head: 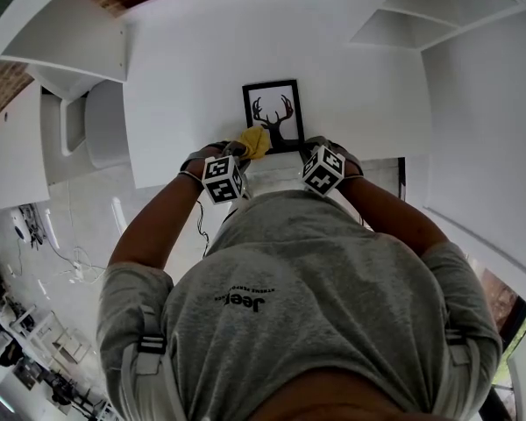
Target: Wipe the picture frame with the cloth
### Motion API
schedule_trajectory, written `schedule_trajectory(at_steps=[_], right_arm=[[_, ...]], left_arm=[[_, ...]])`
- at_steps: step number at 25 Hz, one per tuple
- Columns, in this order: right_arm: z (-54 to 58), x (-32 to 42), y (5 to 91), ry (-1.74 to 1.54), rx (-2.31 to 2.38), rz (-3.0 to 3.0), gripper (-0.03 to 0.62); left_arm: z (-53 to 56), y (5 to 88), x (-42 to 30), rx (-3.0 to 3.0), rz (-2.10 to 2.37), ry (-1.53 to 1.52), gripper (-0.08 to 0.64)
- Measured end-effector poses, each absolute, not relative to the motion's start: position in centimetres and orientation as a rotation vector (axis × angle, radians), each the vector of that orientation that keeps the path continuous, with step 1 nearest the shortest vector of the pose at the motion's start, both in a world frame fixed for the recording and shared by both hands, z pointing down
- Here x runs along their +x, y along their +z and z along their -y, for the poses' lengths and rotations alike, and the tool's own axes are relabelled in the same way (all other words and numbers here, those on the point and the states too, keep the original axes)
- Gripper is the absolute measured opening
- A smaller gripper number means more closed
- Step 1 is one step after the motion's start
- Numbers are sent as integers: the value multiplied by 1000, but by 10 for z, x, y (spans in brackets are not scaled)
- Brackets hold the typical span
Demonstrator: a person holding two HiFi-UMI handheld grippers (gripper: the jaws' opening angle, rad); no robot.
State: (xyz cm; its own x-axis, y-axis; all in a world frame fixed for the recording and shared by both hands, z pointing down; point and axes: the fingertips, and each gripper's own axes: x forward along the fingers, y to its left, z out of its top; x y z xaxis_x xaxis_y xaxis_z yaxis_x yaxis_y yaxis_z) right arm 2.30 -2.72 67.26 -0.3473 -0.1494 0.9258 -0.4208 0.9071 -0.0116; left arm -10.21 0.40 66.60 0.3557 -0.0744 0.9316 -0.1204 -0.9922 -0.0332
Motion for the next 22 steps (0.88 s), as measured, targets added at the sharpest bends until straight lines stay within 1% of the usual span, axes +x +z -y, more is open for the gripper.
schedule_trajectory(at_steps=[14,22], right_arm=[[26,20,672,279,421,1932,20],[26,19,672,262,421,1937,20]], left_arm=[[1,664,-69,2589,86,1787,66],[10,664,-17,2674,31,1756,66]])
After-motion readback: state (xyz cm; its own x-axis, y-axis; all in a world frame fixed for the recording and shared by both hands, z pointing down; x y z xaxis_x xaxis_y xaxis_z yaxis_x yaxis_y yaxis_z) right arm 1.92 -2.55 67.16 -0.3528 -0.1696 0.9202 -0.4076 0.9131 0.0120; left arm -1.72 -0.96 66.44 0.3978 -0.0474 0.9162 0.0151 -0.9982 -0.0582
